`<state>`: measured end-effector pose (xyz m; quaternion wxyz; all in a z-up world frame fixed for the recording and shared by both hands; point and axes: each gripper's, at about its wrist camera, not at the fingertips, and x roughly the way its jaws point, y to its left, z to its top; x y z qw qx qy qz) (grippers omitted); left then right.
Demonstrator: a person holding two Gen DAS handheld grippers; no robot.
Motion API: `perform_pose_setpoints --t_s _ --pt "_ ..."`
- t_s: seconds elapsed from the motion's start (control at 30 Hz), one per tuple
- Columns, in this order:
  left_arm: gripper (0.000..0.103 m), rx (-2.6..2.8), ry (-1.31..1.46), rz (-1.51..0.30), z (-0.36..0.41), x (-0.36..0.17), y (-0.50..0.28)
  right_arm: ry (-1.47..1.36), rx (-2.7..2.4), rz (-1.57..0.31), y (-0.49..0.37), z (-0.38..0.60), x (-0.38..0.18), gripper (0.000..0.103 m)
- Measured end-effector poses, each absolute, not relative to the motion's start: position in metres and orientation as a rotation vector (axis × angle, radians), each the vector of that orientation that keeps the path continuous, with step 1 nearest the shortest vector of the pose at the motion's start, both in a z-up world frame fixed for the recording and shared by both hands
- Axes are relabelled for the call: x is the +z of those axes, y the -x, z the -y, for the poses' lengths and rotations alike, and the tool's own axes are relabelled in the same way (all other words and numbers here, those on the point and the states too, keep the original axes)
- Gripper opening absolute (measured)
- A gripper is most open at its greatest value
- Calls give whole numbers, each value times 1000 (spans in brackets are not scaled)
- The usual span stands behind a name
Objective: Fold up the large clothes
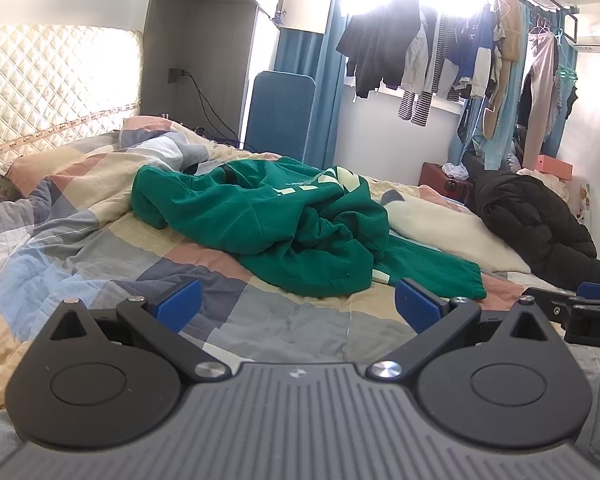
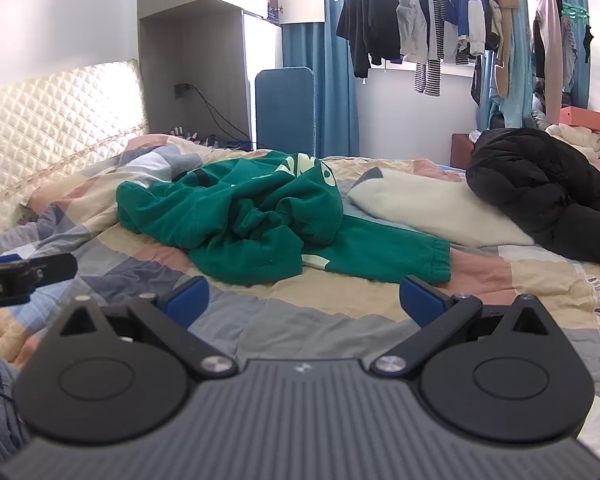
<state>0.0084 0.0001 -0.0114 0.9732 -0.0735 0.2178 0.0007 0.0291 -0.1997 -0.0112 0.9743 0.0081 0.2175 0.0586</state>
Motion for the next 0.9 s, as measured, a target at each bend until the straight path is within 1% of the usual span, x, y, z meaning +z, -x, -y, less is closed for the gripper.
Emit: perform_pose_setpoints --t_s 0.9 --pt "103 16 162 -457 -3 -19 -15 -39 118 -466 -31 199 -22 103"
